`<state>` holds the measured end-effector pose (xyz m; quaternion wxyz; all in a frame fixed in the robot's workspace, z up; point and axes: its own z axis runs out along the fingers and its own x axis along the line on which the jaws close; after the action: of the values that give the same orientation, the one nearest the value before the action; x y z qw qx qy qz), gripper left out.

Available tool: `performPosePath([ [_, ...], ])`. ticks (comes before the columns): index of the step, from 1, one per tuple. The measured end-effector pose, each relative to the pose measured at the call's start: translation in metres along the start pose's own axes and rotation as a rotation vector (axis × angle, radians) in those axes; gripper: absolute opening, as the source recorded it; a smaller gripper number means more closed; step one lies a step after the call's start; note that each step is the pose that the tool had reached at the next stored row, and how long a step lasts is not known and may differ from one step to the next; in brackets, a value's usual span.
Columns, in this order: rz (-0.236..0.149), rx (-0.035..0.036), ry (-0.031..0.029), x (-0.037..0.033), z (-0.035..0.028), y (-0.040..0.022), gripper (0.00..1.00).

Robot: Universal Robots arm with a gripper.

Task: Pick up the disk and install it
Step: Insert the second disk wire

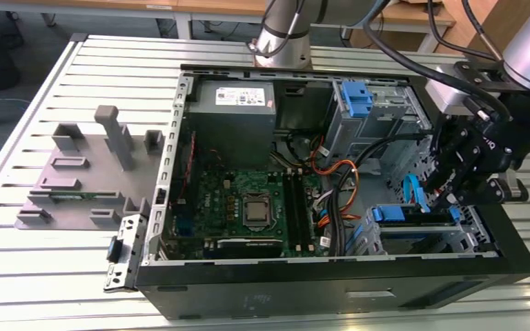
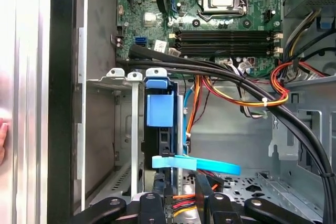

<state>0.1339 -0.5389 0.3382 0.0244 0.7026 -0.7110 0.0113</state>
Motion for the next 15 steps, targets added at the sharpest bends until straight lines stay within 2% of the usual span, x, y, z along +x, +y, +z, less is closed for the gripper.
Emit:
performPosePath([
  [7, 0.0, 0.0017, 0.0, 0.0059, 0.0004, 0.0035, 0.37],
  [15, 0.0, 0.0024, -0.0001, 0.0065, 0.0004, 0.0045, 0.37],
])
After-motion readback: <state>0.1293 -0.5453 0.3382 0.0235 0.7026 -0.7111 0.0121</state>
